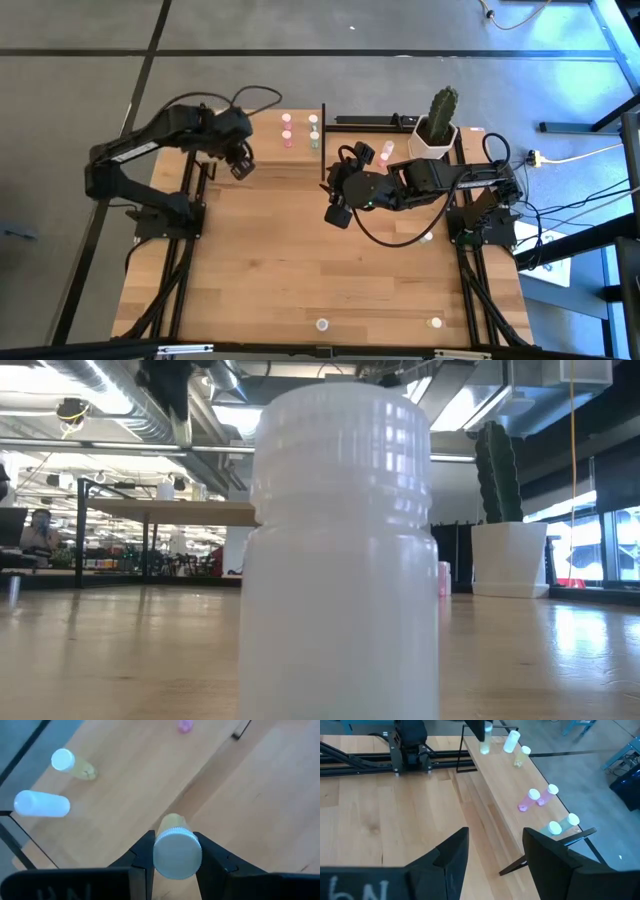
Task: Pick and place medicine bottles onto shelf by color
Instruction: Put the left yellow pill bottle on the shelf and align it with the other yellow pill bottle
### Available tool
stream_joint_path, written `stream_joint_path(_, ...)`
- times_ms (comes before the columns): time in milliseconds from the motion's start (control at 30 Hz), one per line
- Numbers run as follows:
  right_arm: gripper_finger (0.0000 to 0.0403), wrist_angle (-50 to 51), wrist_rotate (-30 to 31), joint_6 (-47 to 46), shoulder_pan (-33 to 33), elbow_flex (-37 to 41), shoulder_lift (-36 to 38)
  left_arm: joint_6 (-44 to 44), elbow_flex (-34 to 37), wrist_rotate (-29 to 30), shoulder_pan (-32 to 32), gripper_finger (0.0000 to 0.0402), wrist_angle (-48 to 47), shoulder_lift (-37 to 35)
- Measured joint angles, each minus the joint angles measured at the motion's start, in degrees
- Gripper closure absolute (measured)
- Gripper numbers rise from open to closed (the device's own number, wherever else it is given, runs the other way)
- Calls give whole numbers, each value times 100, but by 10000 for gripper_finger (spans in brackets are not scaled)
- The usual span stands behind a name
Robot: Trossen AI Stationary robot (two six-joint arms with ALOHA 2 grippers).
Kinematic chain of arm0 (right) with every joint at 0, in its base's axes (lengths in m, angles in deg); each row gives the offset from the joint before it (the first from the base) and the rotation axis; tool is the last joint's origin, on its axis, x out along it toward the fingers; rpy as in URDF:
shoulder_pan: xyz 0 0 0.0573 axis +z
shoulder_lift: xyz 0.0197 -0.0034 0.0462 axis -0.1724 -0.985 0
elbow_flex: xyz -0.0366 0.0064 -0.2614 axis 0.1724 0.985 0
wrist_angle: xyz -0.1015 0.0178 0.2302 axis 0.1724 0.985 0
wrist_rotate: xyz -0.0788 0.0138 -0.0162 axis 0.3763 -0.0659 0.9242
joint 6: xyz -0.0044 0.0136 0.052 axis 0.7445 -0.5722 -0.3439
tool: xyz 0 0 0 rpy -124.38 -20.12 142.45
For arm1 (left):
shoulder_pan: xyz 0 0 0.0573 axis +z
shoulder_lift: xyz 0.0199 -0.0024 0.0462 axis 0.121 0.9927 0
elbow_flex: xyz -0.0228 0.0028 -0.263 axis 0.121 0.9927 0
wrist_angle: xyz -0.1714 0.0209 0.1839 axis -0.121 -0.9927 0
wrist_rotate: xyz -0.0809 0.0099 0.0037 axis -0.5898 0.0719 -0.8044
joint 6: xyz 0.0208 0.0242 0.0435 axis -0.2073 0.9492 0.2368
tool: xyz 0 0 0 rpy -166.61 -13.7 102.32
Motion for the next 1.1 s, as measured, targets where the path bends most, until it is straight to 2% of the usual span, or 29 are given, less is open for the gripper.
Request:
stream_joint_path(267,215,0,-2,0,-1,0,0,838,0,-43,793,309,165,585)
stream_joint_path(500,215,0,-2,0,-2,0,0,905,188,-43,1225,309,300,856)
stream_joint_path(667,215,0,1,22,-2,0,0,865,431,-45,1344,309,477,793)
stream_joint_path(1100,215,0,-13,7,-1,0,0,895,448,-50,1390,309,813,791)
